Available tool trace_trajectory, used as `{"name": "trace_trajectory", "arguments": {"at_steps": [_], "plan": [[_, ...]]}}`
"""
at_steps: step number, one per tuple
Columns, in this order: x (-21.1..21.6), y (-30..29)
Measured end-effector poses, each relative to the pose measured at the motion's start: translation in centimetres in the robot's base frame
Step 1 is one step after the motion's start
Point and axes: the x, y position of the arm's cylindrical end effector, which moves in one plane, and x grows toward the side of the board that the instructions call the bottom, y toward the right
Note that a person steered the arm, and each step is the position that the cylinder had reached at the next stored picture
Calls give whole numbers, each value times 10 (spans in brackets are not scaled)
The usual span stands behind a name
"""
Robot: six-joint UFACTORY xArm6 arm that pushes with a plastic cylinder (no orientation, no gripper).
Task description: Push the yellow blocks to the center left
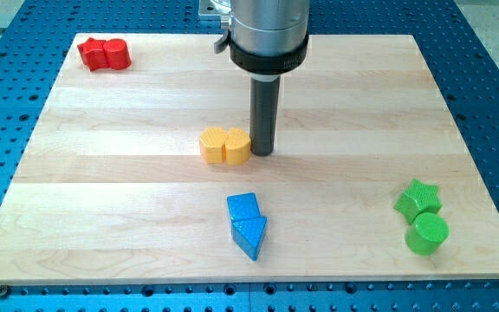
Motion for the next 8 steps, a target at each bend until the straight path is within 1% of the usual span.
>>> {"name": "trace_trajectory", "arguments": {"at_steps": [1, 2, 3, 4, 5, 6, 7, 8], "plan": [[10, -7], [2, -37], [-18, -73], [0, -42], [24, -46], [24, -122], [21, -175], [48, -182]]}}
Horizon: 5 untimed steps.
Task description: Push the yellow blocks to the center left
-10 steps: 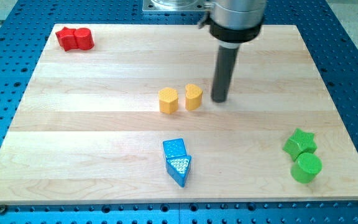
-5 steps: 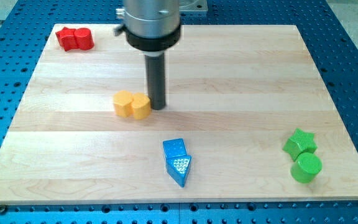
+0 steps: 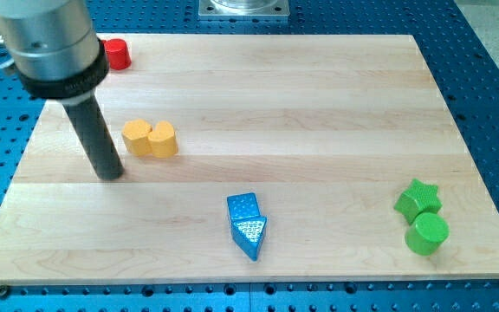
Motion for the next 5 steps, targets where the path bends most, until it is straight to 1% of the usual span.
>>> {"name": "trace_trajectory", "arguments": {"at_steps": [1, 2, 3, 5], "plan": [[-4, 126], [-39, 126], [-52, 72], [-58, -9]]}}
